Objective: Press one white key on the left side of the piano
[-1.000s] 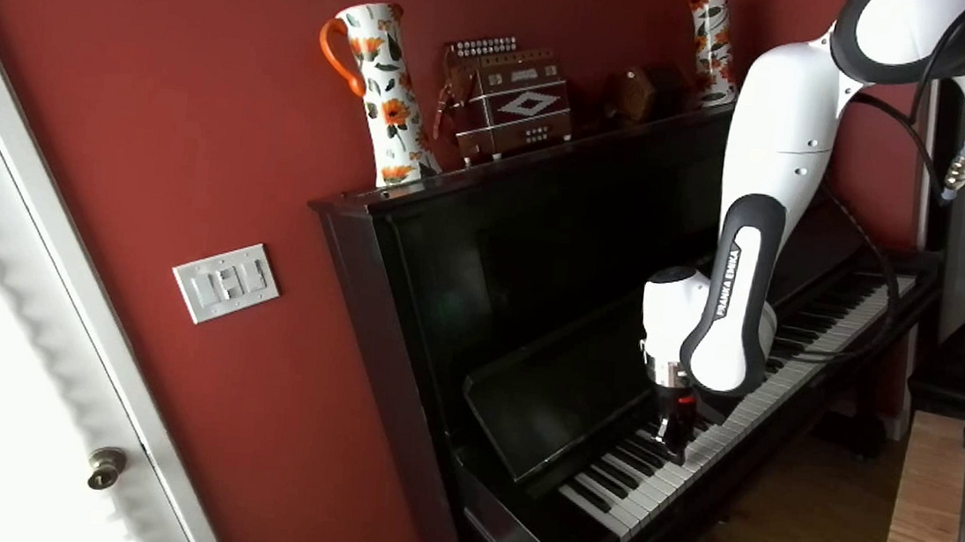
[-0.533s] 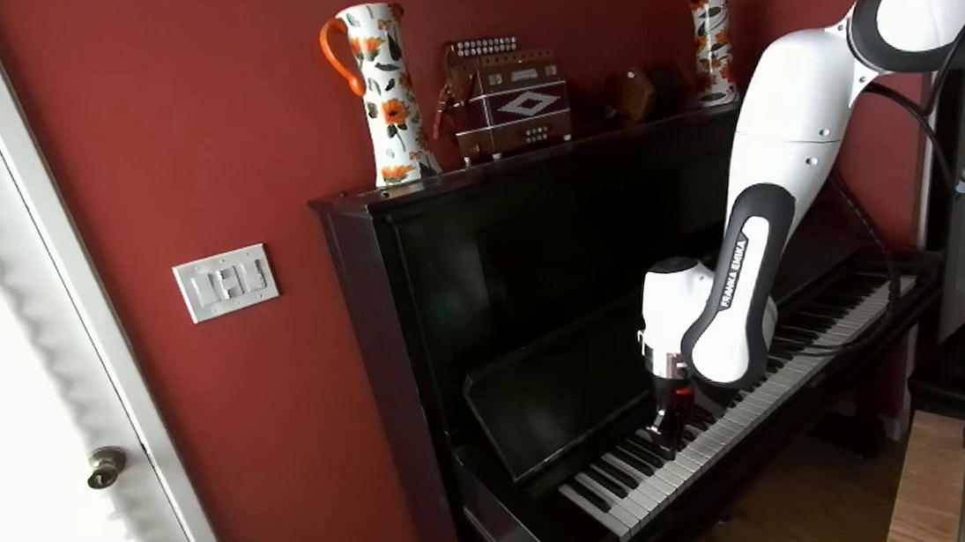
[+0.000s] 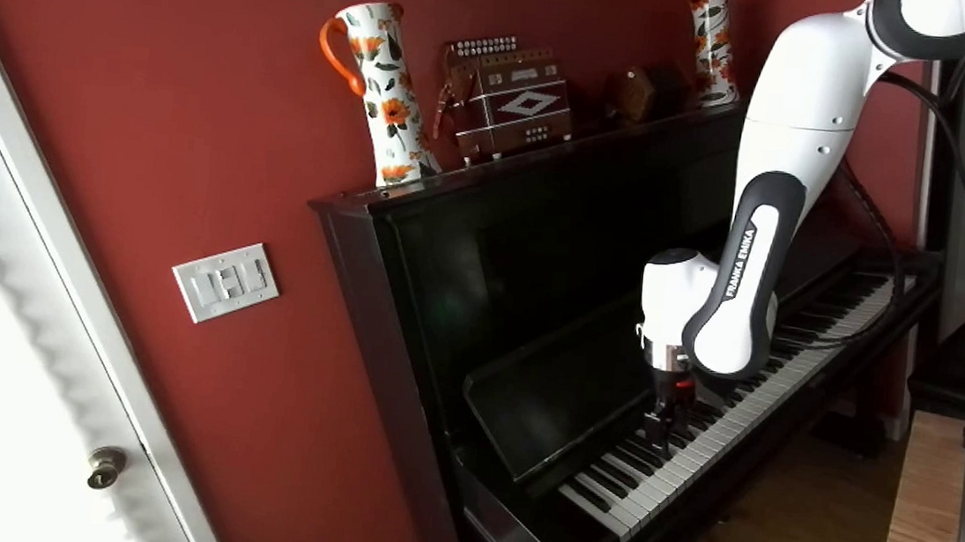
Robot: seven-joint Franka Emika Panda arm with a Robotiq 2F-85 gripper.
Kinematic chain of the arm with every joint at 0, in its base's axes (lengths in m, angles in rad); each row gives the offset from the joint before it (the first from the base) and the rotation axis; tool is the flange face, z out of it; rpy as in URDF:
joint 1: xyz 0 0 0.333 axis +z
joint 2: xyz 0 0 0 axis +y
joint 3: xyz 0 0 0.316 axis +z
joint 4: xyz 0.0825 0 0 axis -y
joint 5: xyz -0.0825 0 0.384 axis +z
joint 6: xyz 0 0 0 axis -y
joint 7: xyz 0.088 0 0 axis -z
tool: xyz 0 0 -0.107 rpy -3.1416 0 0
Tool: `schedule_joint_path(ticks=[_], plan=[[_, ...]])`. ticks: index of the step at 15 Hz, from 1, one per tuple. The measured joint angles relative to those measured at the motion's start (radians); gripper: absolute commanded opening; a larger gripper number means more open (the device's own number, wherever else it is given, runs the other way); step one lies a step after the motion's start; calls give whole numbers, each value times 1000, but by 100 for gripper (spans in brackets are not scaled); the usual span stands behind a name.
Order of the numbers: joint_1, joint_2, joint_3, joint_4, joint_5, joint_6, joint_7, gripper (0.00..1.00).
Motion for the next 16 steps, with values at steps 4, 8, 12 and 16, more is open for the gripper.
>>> schedule_joint_path(ticks=[4,8,12,16], plan=[[0,-61,1,-1,-28,-70,4,100],[-5,-178,13,1,-89,-190,56,100],[-23,-338,67,7,-111,-351,122,100],[-36,-489,124,15,-103,-497,164,100]])
